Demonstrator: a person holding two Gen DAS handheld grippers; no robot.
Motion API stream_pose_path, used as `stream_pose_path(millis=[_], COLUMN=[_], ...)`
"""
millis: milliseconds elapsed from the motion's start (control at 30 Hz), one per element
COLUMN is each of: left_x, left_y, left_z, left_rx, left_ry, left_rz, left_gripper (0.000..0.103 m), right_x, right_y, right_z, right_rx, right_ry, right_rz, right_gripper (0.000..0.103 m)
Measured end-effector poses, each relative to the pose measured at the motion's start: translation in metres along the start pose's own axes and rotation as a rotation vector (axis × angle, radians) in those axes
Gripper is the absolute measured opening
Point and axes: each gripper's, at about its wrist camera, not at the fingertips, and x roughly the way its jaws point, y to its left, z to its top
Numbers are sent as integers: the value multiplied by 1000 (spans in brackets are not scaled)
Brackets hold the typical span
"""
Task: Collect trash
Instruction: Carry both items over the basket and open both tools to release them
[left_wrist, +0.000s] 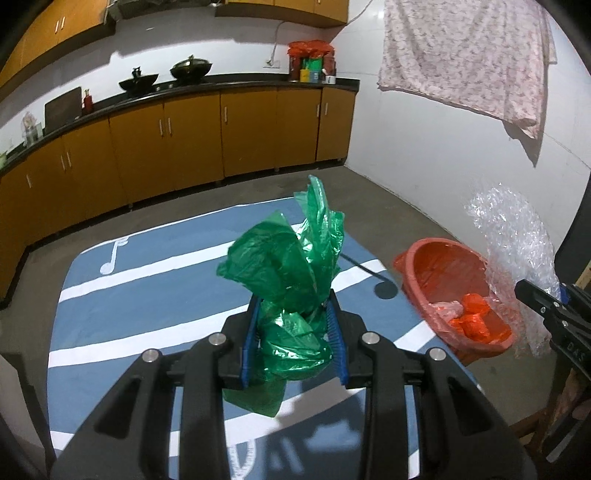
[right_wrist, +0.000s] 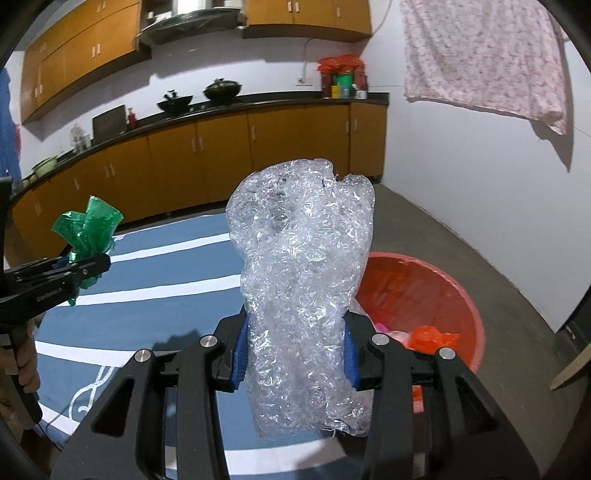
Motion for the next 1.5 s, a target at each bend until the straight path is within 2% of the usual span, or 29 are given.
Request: stream_pose_path(millis=[267, 767, 1200, 1500], left_x=[-6, 6, 22, 44], left_y=[-40, -110, -129, -153], left_z=[3, 3, 1, 3], left_rx=[50, 123, 114, 92], left_ry=[-20, -17, 22, 39], left_rz=[-21, -87, -138, -222], left_gripper=[33, 33, 33, 33], right_x=[-14, -17, -16, -3], right_y=[-24, -61, -76, -88], right_z=[-7, -20, -24, -19], right_rx=[40, 104, 130, 182], right_ry=[-16, -7, 9, 8], right_rz=[-56, -126, -151, -161], right_gripper=[41, 41, 41, 41])
